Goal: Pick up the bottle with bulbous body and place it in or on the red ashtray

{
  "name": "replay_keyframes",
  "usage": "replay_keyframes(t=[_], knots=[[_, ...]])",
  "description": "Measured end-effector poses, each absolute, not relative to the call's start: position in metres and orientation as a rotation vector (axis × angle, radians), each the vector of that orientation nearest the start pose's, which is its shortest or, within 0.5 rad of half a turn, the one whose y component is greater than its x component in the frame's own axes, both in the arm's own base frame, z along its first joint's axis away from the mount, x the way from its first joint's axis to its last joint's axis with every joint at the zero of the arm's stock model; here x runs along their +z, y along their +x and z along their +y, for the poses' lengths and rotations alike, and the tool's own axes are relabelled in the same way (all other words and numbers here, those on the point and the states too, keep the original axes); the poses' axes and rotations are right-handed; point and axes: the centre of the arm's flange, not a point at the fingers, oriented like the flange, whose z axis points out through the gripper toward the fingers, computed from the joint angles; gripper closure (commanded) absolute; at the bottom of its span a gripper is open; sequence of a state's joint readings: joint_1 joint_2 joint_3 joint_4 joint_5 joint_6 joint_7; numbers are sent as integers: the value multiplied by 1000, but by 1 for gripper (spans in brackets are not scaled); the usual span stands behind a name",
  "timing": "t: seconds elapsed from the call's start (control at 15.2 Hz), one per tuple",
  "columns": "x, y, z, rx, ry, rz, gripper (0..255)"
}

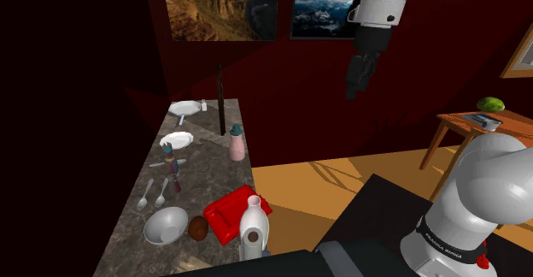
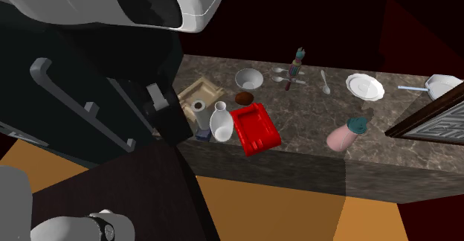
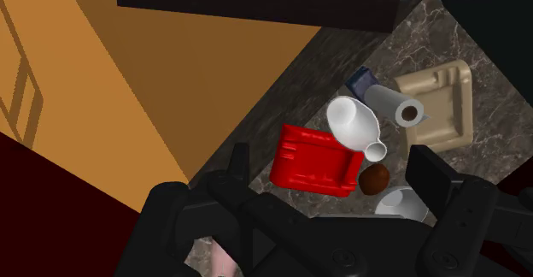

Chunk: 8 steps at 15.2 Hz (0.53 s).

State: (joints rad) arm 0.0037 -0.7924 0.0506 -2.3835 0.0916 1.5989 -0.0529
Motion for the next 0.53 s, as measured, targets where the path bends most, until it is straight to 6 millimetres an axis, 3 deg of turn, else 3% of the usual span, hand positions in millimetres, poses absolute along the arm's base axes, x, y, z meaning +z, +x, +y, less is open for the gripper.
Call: replay_keyframes(t=[0.2,0.53], knots=[[569,311,39,-15,-3085,-139,0],[516,328,71,-29,-3092,-142,0]])
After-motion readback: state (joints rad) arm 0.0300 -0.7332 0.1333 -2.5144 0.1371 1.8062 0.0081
